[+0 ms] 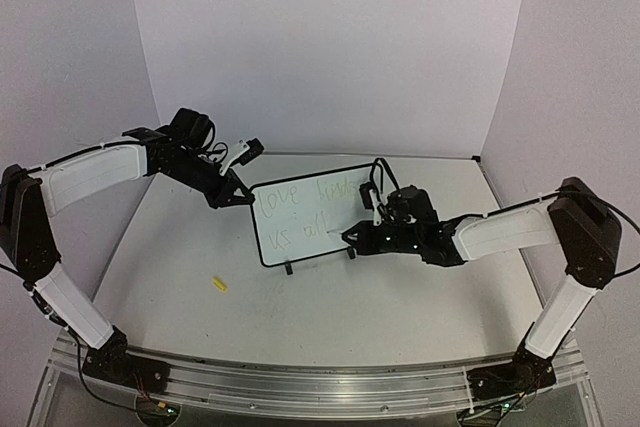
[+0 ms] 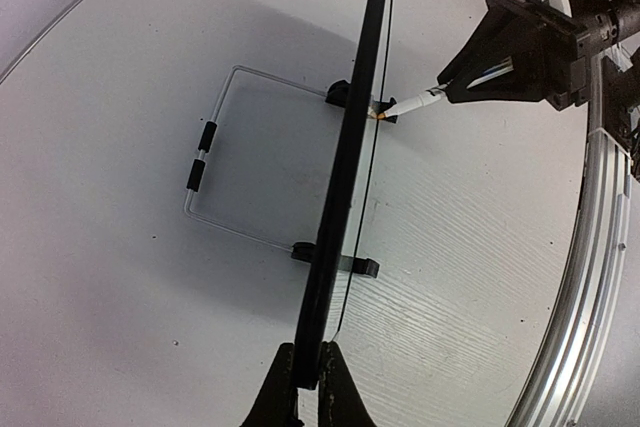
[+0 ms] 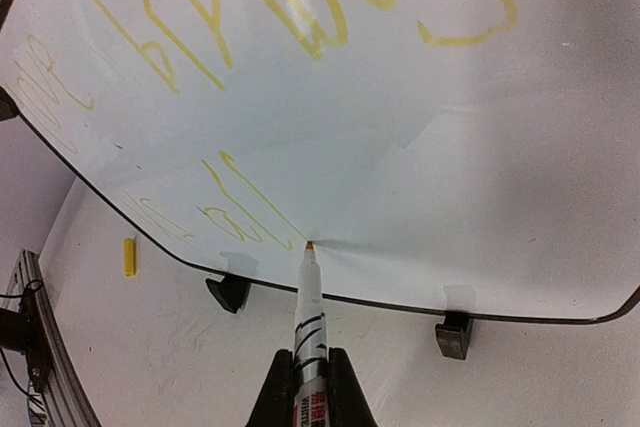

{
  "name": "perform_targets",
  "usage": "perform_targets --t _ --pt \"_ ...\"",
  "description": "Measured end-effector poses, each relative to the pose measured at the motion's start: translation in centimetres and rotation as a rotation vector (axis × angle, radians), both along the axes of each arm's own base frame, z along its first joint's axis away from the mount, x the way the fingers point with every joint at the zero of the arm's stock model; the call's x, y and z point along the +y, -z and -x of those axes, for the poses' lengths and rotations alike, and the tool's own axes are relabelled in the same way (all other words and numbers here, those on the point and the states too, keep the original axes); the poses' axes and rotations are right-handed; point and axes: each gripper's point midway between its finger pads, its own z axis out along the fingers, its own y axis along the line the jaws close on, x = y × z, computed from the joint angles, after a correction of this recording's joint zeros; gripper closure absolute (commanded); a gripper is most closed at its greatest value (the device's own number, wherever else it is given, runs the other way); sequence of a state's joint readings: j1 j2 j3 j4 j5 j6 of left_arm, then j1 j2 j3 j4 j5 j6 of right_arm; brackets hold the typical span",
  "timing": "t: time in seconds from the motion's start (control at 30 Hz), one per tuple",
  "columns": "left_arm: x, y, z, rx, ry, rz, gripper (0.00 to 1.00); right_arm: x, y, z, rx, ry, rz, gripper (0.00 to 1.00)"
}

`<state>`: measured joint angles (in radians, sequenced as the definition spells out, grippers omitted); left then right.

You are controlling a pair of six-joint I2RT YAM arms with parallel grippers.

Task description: Write a sentence on the whiteboard

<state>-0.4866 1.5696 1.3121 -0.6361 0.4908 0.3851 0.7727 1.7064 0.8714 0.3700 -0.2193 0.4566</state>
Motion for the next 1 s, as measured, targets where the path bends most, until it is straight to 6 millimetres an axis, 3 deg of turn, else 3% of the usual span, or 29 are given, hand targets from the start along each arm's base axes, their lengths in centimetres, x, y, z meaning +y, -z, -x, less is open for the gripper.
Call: perform_targets --t 0.2,0.6,1.0 --pt "0.0 0.0 0.0 0.000 0.000 0.000 1.00 -0.2 1.4 0.2 0.026 0.005 0.020 1.00" --pt "0.0 0.0 0.0 0.000 0.000 0.000 1.00 -0.5 1.4 0.0 0.019 0.020 0.028 1.00" --pt "0.0 0.0 0.0 0.000 0.000 0.000 1.00 -2.1 -3.2 0.3 -0.067 0.068 -0.015 1.00"
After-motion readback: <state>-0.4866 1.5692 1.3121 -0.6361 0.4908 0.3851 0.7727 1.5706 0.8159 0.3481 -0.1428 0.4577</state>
